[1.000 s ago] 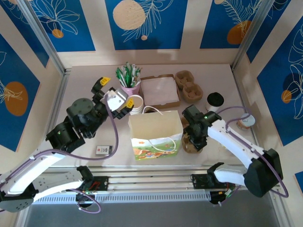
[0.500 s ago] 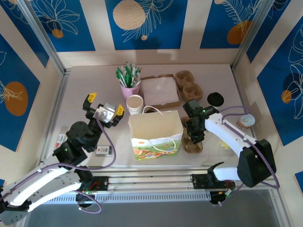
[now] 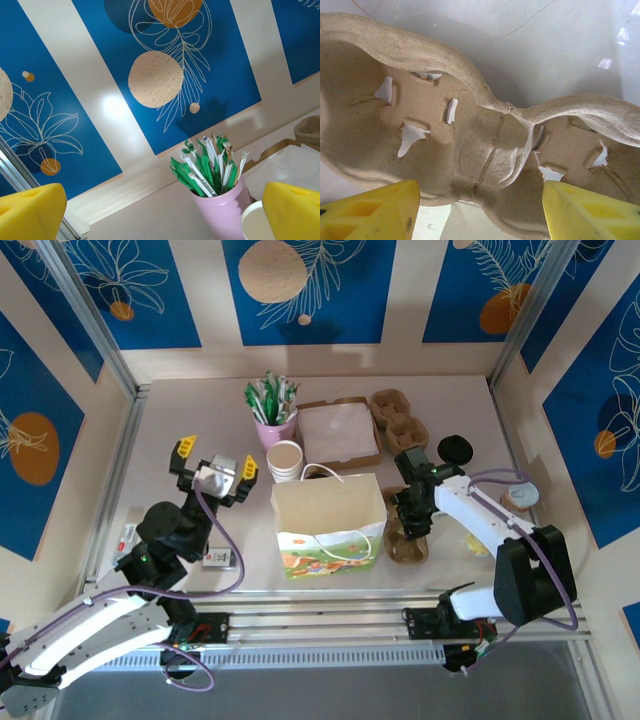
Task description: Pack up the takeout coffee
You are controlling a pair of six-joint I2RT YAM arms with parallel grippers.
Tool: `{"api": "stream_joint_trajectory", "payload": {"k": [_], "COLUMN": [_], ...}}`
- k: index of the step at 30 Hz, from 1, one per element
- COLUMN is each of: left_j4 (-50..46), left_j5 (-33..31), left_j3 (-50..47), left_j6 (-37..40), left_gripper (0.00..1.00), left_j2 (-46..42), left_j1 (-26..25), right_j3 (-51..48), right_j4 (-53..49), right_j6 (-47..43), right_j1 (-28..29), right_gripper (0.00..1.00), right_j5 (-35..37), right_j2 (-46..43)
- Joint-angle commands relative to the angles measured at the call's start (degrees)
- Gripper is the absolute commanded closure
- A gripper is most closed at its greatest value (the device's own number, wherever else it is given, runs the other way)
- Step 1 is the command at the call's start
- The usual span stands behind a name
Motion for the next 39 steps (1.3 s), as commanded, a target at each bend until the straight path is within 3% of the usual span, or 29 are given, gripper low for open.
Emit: {"api": "stream_joint_trajectory", "payload": {"k": [1, 18, 39], "left_j4": [3.2, 3.0, 2.5], "left_j5": [-1.2, -0.5, -0.1], "left_j3": [-0.5, -0.9, -0.9], "left_j6": [1.3, 2.0, 2.4], "left_gripper": [0.0, 0.0, 0.01], "left_j2": [-0.7, -0.5, 0.0], "left_j1": [0.5, 0.4, 0.5], "right_j3": [-0.3, -1.2, -2.4], "right_j4": [0.4, 2.8, 4.6], "right_j6": [-0.5, 0.4, 2.2], "right_j1": [-0.3, -0.8, -1.4], "right_gripper": [0.33, 0.2, 0.2], "right_j5": [-1.6, -2.8, -2.1], "right_j2": [1.3, 5.6, 10.3]}}
